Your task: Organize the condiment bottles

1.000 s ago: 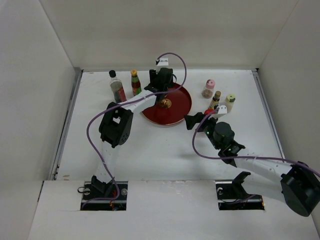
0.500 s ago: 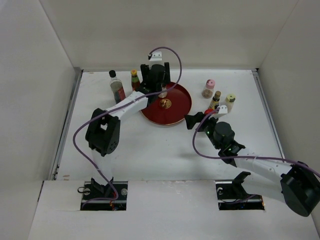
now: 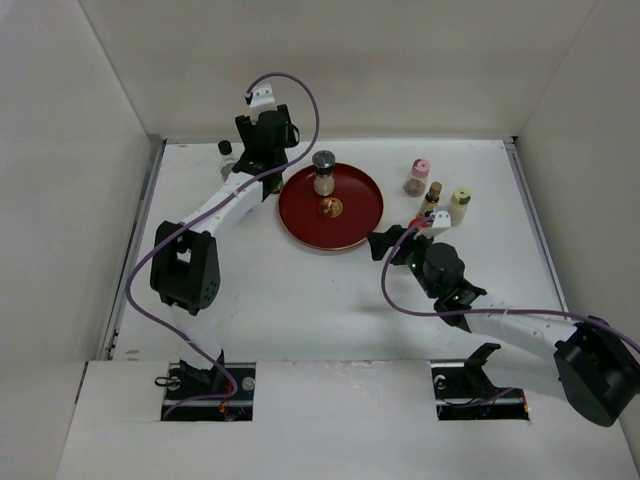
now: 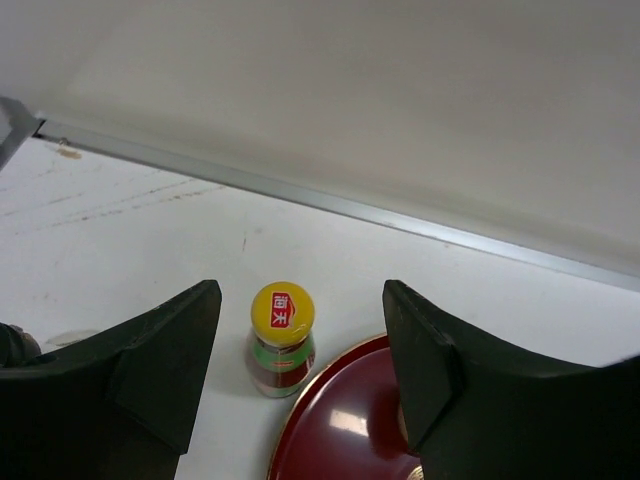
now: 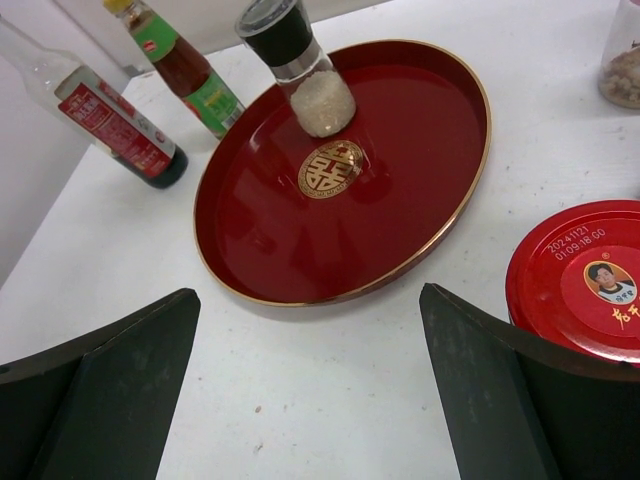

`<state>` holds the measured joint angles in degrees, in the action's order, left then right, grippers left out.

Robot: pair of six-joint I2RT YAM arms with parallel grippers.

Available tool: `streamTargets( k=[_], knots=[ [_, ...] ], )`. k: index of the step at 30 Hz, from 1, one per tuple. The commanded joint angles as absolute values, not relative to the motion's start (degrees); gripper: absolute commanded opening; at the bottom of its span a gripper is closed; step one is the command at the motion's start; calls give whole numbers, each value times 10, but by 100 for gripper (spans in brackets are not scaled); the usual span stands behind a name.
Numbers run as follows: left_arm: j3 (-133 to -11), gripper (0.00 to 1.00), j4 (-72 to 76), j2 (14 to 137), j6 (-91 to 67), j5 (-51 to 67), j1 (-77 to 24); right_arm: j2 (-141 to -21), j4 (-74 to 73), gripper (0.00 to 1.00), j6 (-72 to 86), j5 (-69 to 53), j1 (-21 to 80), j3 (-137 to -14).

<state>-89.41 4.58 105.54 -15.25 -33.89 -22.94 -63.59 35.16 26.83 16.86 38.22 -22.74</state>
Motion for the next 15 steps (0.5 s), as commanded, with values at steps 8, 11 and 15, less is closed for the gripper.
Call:
streamTargets(
  k=[8, 11, 15],
  knots=[
    [-945, 63, 37, 1118, -156, -317, -208, -652, 381, 99, 272, 154, 381, -241],
    [-947, 61, 37, 1129, -156, -317, -203, -652, 383, 99, 272, 152, 380, -240],
    [-947, 50, 40, 1140, -156, -321, -197, -655, 382, 99, 272, 151, 377, -241]
  ],
)
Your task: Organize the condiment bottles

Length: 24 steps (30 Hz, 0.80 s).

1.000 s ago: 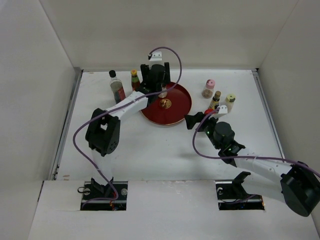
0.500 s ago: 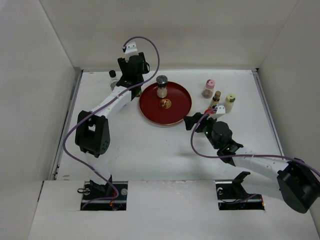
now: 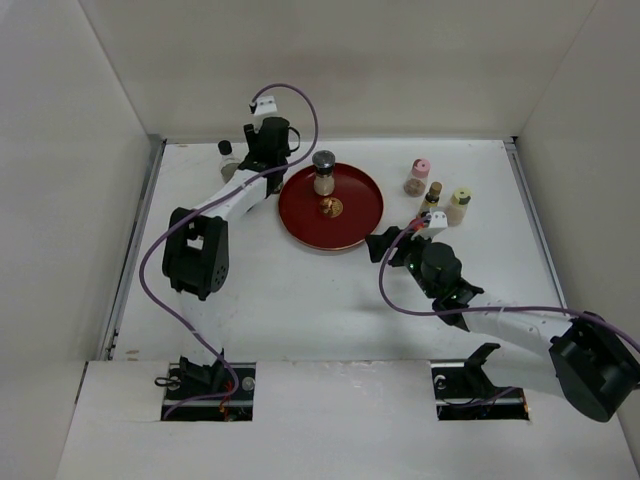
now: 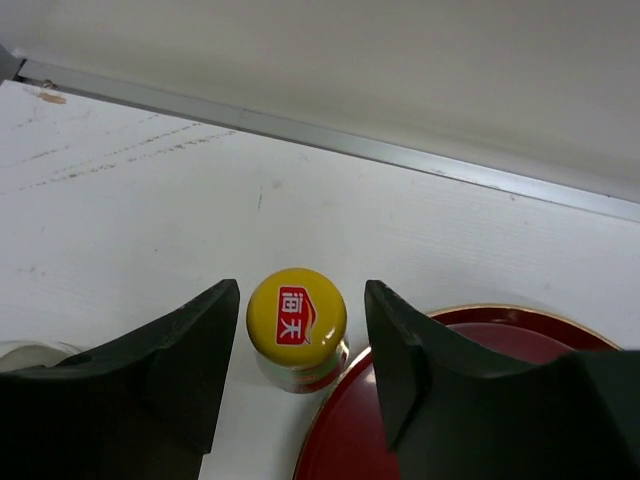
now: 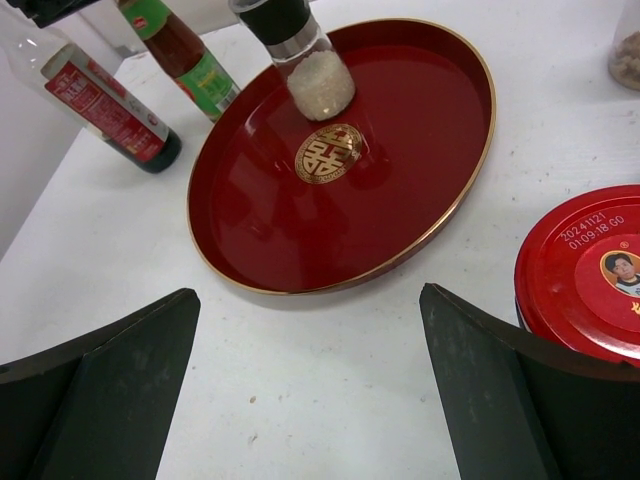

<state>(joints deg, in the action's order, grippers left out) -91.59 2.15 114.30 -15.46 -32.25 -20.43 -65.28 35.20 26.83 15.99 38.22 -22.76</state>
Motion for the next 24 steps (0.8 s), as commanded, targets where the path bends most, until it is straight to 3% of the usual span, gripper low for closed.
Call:
streamTargets(
  k=[1, 4, 7, 15, 24],
  knots=[
    [-946, 43, 41, 1141, -156, -321, -196, -655, 383, 99, 272, 151, 378, -241],
    [-943, 28, 43, 1135, -155, -324, -196, -661, 387, 99, 273, 151, 377, -240],
    [-930, 22, 55, 1108, -152, -330, -199, -662, 385, 99, 273, 150, 380, -243],
    [-910, 21, 84, 1007, -127, -335, -238, -657, 388, 99, 273, 149, 381, -240],
    [-877, 21, 107, 982, -120, -342, -276, -657, 387, 99, 274, 149, 379, -239]
  ],
)
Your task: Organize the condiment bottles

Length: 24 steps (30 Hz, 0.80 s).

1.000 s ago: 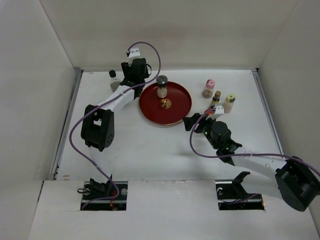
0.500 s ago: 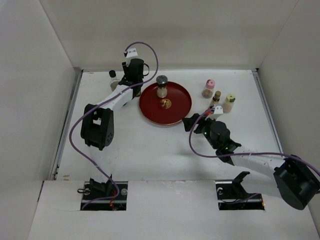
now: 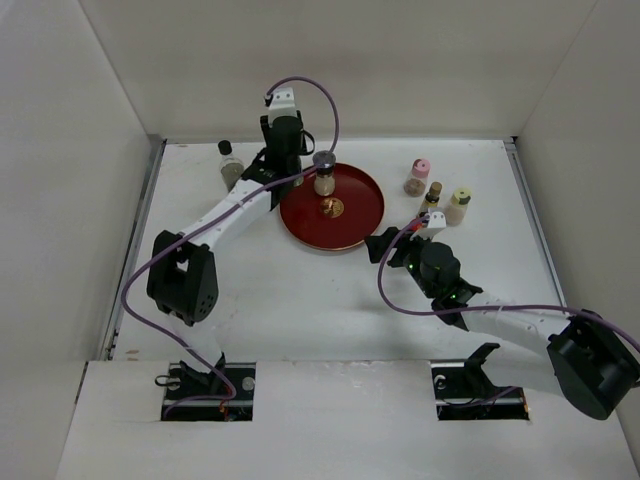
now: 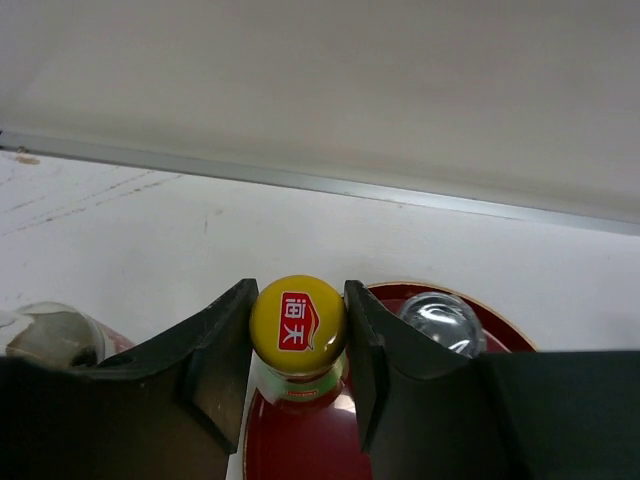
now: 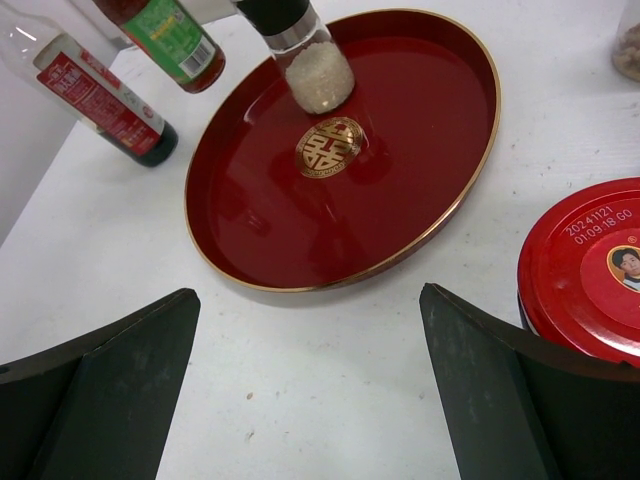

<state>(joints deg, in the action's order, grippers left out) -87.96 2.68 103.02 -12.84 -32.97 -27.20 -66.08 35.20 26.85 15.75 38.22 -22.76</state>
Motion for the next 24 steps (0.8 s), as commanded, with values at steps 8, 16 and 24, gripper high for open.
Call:
streamTargets(
  k=[8, 16, 24],
  knots=[
    [-855, 21, 120, 1013, -124, -337, -300, -652, 389, 99, 275, 149, 377, -236],
    [-822, 22, 155, 1035, -128, -336, -310, -656, 385, 99, 275, 149, 374, -238],
    [-782, 41, 179, 1047, -137, -345, -318, -650, 384, 99, 275, 149, 374, -237]
  ],
)
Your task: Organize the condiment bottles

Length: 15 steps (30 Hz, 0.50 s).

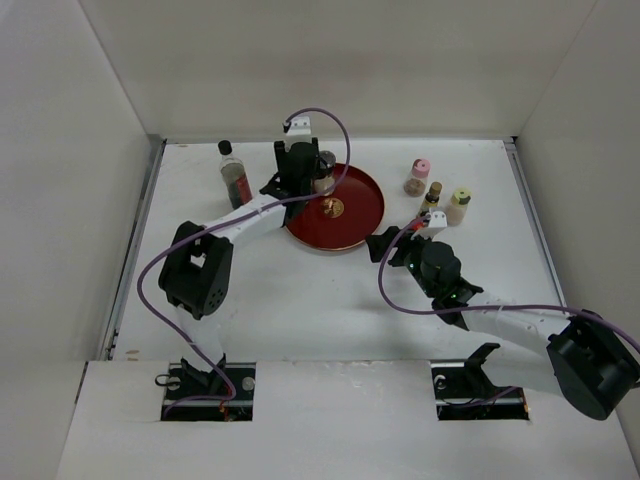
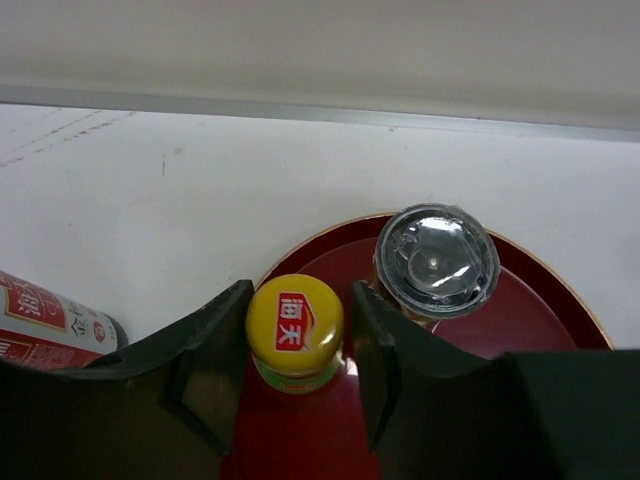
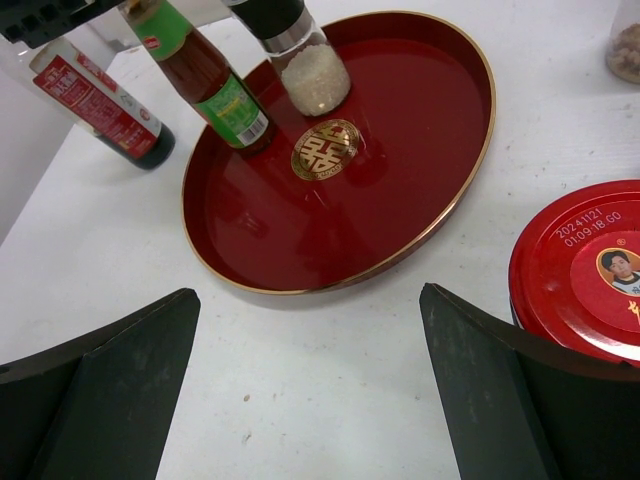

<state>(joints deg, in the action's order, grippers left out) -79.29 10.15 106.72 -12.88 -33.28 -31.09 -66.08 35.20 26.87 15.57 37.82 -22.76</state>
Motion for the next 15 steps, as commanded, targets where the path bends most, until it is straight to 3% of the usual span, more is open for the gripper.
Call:
streamTargets(
  k=[1, 3, 6, 15],
  knots=[
    [-773, 50, 185, 1041, -140, -346, -318, -650, 387, 99, 275, 149, 374, -237],
    [-759, 66, 194, 1025, -142, -350, -318, -652, 383, 99, 275, 149, 374, -238],
    [-753, 79, 190, 996, -142, -350, -320, -652, 384, 99, 275, 149, 376, -239],
    [-743, 84, 133, 890, -142, -361, -322, -654, 386, 99, 275, 150, 376, -238]
  ],
)
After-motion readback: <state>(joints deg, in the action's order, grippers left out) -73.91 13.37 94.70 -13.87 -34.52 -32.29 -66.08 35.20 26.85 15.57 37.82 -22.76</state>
